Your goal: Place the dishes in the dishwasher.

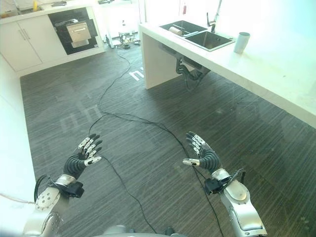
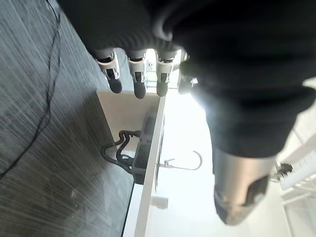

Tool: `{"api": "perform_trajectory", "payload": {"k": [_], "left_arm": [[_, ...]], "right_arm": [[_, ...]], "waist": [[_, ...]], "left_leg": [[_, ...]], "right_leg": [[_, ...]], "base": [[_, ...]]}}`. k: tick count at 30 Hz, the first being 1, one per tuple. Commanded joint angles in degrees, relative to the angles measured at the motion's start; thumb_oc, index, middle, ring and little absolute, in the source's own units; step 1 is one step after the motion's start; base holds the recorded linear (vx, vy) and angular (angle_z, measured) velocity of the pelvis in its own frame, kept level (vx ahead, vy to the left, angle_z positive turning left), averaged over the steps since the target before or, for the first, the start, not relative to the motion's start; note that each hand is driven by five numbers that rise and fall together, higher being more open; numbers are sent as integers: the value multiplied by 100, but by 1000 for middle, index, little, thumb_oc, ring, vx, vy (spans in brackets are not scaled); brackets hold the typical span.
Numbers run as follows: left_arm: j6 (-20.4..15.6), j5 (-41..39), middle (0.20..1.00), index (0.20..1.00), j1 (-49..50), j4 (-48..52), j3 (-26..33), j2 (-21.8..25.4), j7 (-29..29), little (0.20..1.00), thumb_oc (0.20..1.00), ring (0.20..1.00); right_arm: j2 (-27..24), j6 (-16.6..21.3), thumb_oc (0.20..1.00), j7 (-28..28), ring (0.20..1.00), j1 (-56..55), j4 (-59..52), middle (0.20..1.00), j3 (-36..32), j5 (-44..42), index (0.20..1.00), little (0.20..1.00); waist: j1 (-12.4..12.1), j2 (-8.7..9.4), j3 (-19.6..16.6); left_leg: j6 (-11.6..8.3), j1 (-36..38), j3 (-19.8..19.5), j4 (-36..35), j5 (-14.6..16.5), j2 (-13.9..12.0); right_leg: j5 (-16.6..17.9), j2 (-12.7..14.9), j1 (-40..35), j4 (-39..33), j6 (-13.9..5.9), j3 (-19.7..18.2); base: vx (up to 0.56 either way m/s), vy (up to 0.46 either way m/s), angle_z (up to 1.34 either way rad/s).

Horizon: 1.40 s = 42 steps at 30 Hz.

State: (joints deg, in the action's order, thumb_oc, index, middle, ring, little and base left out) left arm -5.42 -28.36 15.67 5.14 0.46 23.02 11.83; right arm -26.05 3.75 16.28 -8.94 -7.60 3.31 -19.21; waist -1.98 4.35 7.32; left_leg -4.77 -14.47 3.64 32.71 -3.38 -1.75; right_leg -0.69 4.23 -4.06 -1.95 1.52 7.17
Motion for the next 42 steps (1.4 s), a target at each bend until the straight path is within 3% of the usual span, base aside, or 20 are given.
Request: {"api": "perform_trajectory", "payload": {"k": [1,3,5,7,9,11,12,16,18,22,24,25,29,33,36,37,38,39,41,42], "left_arm": [[-405,-241,1000,1000,-110,224,348,122,-36,1000,1000,1000],[-404,-300,1000,1000,15,294,314,54,-71,1000,1000,1000],[-513,-291,1000,1000,101,256,281,38,-85,1000,1000,1000],[-627,-249,1000,1000,148,221,224,-27,-154,1000,1000,1000],[-487,-319,1000,1000,-68,138,354,115,-28,1000,1000,1000],[-486,-136,1000,1000,-210,174,350,190,134,1000,1000,1000],[-385,-62,1000,1000,-282,190,324,228,236,1000,1000,1000],[-291,122,1000,1000,-314,167,227,178,117,1000,1000,1000],[-274,100,1000,1000,-350,184,227,244,105,1000,1000,1000],[-327,-10,1000,1000,-333,294,342,347,91,1000,1000,1000],[-349,27,1000,1000,-318,289,258,317,-4,1000,1000,1000],[-407,189,1000,1000,-309,266,82,247,-28,1000,1000,1000],[-437,245,1000,1000,-196,334,13,225,91,1000,1000,1000],[-220,37,1000,1000,-206,423,121,248,-11,1000,1000,1000],[-232,-5,1000,1000,-207,454,66,211,-73,1000,1000,1000],[-239,9,1000,1000,-239,445,16,178,-76,1000,1000,1000],[-239,9,1000,1000,-239,445,16,178,-76,1000,1000,1000],[-357,157,1000,1000,-290,372,-203,95,-180,1000,1000,1000],[-380,192,1000,1000,-266,379,-291,28,-245,1000,1000,1000],[-382,188,1000,1000,-276,359,-295,31,-231,1000,1000,1000]], "right_arm": [[-116,333,1000,103,1000,285,-331,1000,-225,-132,1000,1000],[-121,336,1000,201,1000,219,-388,1000,-272,-82,1000,1000],[-148,412,1000,271,1000,141,-381,1000,-297,-80,1000,1000],[-285,406,1000,308,1000,82,-416,1000,-312,-214,1000,1000],[-129,314,1000,372,1000,-43,-535,1000,-398,-246,1000,1000],[114,316,1000,120,1000,-20,-586,1000,-311,-26,1000,1000],[244,360,1000,-103,1000,10,-491,1000,-329,43,1000,1000],[389,407,1000,-303,1000,77,-366,1000,-166,217,1000,1000],[294,416,1000,-354,1000,37,-359,1000,-153,178,1000,1000],[156,498,1000,-161,1000,-148,-362,1000,-369,-235,1000,1000],[123,435,1000,-104,1000,-207,-362,1000,-413,-635,1000,1000],[209,474,1000,-266,1000,-206,-373,1000,-378,-594,1000,1000],[198,539,1000,-482,1000,-178,-421,1000,-368,-599,1000,1000],[72,385,1000,-480,1000,-176,-513,1000,-449,-571,1000,1000],[-17,438,1000,-477,1000,-202,-561,1000,-508,-528,1000,1000],[-63,494,1000,-488,1000,-183,-561,1000,-555,-553,1000,1000],[-63,494,1000,-488,1000,-183,-561,1000,-555,-553,1000,1000],[-241,527,1000,-513,1000,-37,-593,1000,-643,-593,1000,1000],[-309,589,1000,-486,1000,50,-624,1000,-719,-494,1000,1000],[-318,591,1000,-509,1000,80,-641,1000,-739,-468,1000,1000]], "waist": [[5,-87,251],[-103,-303,229],[-150,-342,244],[-157,-317,194],[-179,-222,6],[-239,-110,-87],[-284,-122,-157],[-141,-424,-134],[-57,-392,-93],[140,-160,96],[261,-122,137],[421,-140,187],[487,-191,177],[596,-227,-168],[679,-333,-268],[695,-335,-287],[695,-335,-287],[673,-157,-244],[536,114,-90],[497,197,-36]], "left_leg": [[30,528,446,-1551,-56,-302],[-170,715,482,-3631,-795,-663],[-269,609,165,-3771,-1070,-780],[-226,665,253,-3734,-808,-742],[37,958,386,-3763,-340,-447],[355,1184,199,-3771,-141,-65],[558,1313,35,-3771,4,196],[721,1678,-89,-3771,228,223],[729,1762,-55,-3771,255,287],[636,2156,-112,-3771,569,381],[634,2326,-188,-3771,720,431],[649,2602,-401,-3771,886,505],[701,2985,-643,-3771,1199,522],[545,3431,-307,-3761,1398,381],[232,3320,-129,-3091,776,134],[79,3141,-98,-2481,384,47],[79,3141,-98,-2481,384,47],[-173,2205,-35,-120,-214,186],[-72,790,-132,2048,-98,418],[-14,442,-102,2288,-53,417]], "right_leg": [[-101,-278,-586,-279,-411,57],[-405,-357,-922,-305,-511,13],[-536,-410,-1099,-305,-466,-112],[-627,-245,-1273,-305,-523,-105],[-776,179,-1390,201,-892,116],[-8,530,-916,1416,-1263,215],[514,660,-563,2580,-1288,165],[735,560,609,4447,-1070,-71],[318,324,920,3867,-931,142],[319,179,887,1458,-1001,656],[446,71,841,593,-1030,472],[923,85,1285,13,-1129,293],[1234,199,1524,-94,-1148,383],[1107,88,1085,-45,-974,560],[889,-115,882,-96,-760,569],[801,-191,743,-162,-661,539],[801,-191,743,-162,-661,539],[598,-213,422,-215,-418,304],[499,-56,147,-200,-273,35],[487,-11,71,-209,-254,0]], "base": [[359,236,4],[519,390,15],[386,308,-3],[546,490,-48],[710,608,-64],[557,558,14],[420,487,101],[264,314,84],[251,83,30],[322,-85,68],[488,-110,90],[617,-154,67],[539,-179,32],[535,-221,-53],[360,-214,-41],[186,-153,-74],[467,-381,-72],[437,-338,-54],[368,-276,-69],[309,-107,-148]]}}
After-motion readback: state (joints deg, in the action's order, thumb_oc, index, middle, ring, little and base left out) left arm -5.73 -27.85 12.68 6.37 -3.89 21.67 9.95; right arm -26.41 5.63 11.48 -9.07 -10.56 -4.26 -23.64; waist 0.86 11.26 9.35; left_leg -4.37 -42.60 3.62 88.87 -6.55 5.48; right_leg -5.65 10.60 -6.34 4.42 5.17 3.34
